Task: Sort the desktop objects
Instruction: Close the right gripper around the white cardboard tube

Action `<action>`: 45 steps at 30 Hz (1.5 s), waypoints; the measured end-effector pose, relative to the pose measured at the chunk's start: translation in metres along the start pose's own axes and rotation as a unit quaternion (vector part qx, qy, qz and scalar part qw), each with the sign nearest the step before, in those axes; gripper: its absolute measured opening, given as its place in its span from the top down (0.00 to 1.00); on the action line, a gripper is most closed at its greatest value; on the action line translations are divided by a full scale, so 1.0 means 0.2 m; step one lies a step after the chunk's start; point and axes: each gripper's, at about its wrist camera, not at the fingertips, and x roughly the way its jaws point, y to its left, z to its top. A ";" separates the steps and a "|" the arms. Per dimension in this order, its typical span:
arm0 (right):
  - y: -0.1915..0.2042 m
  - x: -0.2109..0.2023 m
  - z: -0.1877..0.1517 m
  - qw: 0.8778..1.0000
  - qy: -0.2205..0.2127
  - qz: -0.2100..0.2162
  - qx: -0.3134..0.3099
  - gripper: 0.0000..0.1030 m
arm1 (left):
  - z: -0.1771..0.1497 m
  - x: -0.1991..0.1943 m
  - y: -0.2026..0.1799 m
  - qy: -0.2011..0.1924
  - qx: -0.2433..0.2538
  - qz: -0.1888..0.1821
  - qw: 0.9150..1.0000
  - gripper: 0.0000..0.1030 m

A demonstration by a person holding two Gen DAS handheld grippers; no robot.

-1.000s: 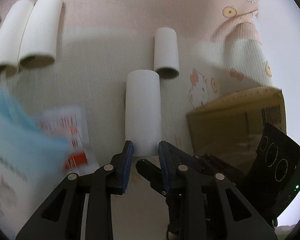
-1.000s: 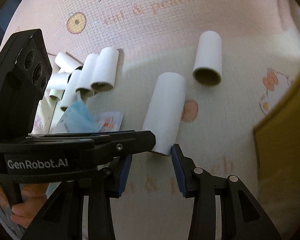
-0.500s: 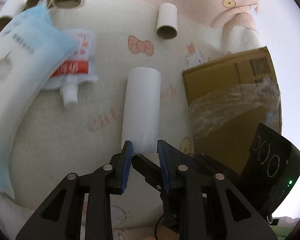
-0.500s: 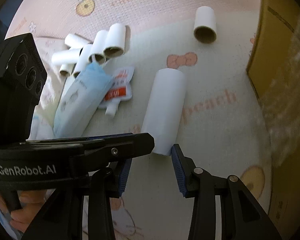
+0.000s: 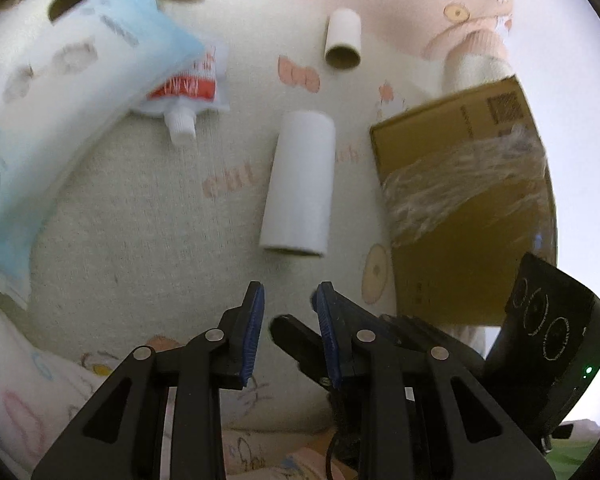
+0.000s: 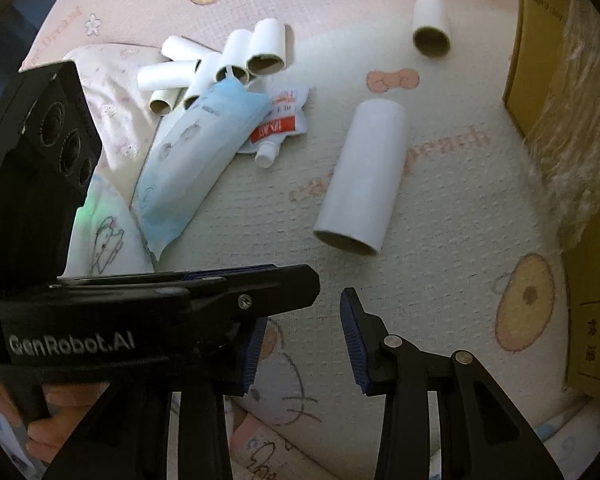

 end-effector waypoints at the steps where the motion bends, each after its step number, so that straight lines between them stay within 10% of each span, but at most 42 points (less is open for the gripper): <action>1: 0.00 -0.01 0.00 1.000 -0.007 0.001 0.003 0.66 | 0.01 -0.01 0.00 -0.010 0.003 0.003 1.000 0.72; 8: -0.04 -0.03 0.05 0.999 -0.028 -0.019 0.008 0.52 | 0.09 0.01 0.02 -0.048 0.036 0.002 0.998 0.45; 19: -0.15 0.08 0.13 0.998 -0.030 -0.021 0.042 0.48 | 0.25 0.16 0.07 -0.051 0.008 -0.047 0.998 0.46; 23: -0.16 0.13 0.17 0.999 -0.026 -0.015 0.046 0.48 | 0.25 0.18 0.08 -0.042 0.004 -0.078 0.996 0.66; 45: -0.05 0.09 -0.03 1.000 0.028 0.002 -0.012 0.57 | -0.02 0.05 0.00 0.005 0.044 0.001 0.999 0.71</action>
